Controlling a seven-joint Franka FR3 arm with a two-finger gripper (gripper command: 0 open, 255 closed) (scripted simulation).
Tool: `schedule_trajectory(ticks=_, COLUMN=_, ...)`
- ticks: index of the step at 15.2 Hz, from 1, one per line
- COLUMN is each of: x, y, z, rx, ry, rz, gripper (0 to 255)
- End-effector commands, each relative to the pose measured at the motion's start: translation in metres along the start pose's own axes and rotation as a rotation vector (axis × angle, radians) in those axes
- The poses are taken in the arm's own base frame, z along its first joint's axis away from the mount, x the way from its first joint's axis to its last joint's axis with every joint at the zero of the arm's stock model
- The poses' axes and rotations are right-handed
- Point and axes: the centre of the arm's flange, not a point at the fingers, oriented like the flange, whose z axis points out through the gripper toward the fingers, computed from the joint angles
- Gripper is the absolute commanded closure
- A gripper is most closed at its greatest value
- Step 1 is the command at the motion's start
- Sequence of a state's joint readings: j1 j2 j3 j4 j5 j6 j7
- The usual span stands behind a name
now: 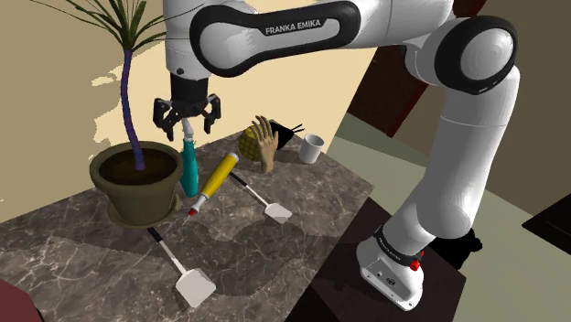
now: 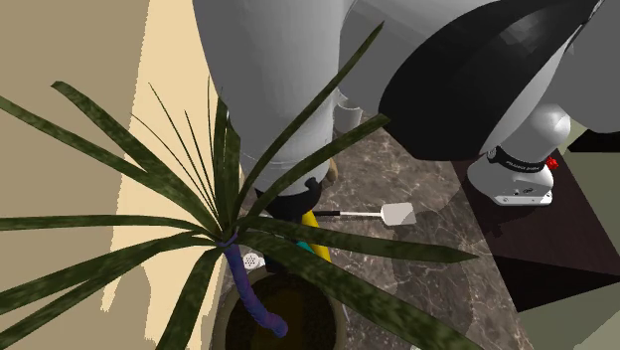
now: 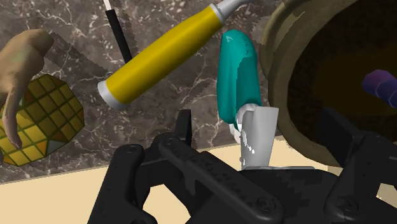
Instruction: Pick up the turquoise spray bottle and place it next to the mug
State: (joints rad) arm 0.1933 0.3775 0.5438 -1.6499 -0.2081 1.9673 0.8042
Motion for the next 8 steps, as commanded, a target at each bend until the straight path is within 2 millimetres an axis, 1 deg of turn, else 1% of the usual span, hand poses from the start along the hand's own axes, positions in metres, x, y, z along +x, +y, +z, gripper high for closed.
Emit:
schedule_trajectory(ticks=1, x=0.0001, y=-0.0003, z=0.001, rx=0.0, ry=0.0, rz=0.0, gripper=0)
schedule_trajectory(ticks=5, x=0.0001, y=-0.0003, z=0.0009, rx=0.0, ry=0.0, rz=0.0, gripper=0)
schedule_trajectory(ticks=6, x=0.0001, y=-0.0003, z=0.0009, rx=0.0, ry=0.0, rz=0.0, gripper=255)
schedule_trajectory(ticks=8, x=0.0001, y=-0.0003, z=0.0009, rx=0.0, ry=0.0, rz=0.0, gripper=255)
